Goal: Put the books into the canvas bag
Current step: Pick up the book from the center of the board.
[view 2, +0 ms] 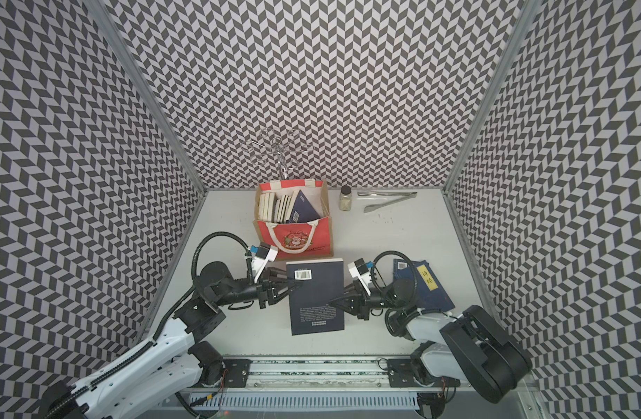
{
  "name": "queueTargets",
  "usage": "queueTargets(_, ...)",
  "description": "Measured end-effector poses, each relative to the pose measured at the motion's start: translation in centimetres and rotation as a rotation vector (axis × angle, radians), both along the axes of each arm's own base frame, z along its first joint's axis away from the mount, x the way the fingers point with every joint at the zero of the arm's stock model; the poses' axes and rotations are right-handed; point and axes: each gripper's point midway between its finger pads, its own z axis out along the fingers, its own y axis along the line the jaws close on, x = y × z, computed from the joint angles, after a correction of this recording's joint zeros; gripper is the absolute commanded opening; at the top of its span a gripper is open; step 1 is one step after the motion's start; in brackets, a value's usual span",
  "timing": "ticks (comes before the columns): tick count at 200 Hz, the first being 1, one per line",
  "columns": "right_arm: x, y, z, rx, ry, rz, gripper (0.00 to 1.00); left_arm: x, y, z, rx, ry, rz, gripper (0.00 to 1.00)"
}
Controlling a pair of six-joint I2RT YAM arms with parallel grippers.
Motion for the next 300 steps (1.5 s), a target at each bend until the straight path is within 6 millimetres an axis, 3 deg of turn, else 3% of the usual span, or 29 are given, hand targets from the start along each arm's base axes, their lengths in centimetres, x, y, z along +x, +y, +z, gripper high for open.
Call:
queueTargets(25, -0.2, 0.2, -0.8, -0.035, 0.003, 0.030, 0.00, 0.7, -0.5, 2.2, 0.051, -0.036, -0.003, 0.88)
queueTargets(48, -0.1, 0.5, -0.5, -0.054, -0.031, 0.058, 0.00, 1.7, -0.9, 3.2, 0.138, -0.060, 0.001, 0.89)
queueTargets(67, 0.1, 0.6, 0.1, -0.058, -0.075, 0.060, 0.00, 3.0, -1.2, 2.1, 0.249, -0.035, 0.015, 0.89)
queueTargets(82, 0.0, 0.6, 0.1, -0.068, -0.098, 0.059, 0.00, 4.0, -1.2, 0.0, 0.337, 0.014, 0.023, 0.88)
queueTargets(106, 0.2, 0.8, -0.7, -0.106, -0.095, 0.054, 0.00, 3.7, -1.0, -2.9, 0.421, 0.094, -0.012, 0.84)
queueTargets(149, 0.8, 1.0, -2.0, -0.159, -0.078, 0.037, 0.00, 1.5, -0.6, -2.3, 0.411, 0.090, -0.083, 0.59)
queueTargets(182, 1.0, 1.2, -2.0, -0.165, -0.094, 0.045, 0.00, 1.2, -0.4, -2.3, 0.418, 0.072, -0.084, 0.45)
queueTargets(225, 0.7, 1.2, -2.4, -0.174, -0.080, 0.061, 0.00, 1.3, -0.7, -3.3, 0.449, 0.083, -0.093, 0.03)
queueTargets(233, 0.7, 1.2, -2.5, -0.178, -0.077, 0.060, 0.01, 1.3, -0.7, -3.4, 0.456, 0.078, -0.095, 0.00)
queueTargets(251, 0.8, 1.2, -2.6, -0.183, -0.079, 0.053, 0.12, 1.4, -0.6, -3.4, 0.462, 0.073, -0.087, 0.00)
queueTargets(271, 1.5, 1.4, -2.5, -0.194, -0.081, 0.026, 0.38, 2.0, -0.4, -3.1, 0.476, 0.061, -0.054, 0.00)
queueTargets(284, 2.3, 1.5, -2.2, -0.202, -0.083, -0.007, 0.64, 2.4, -0.2, -2.6, 0.483, 0.048, -0.028, 0.00)
queueTargets(300, 3.2, 1.5, -1.7, -0.208, -0.096, -0.056, 0.76, 3.0, 0.1, -1.3, 0.483, 0.022, 0.011, 0.00)
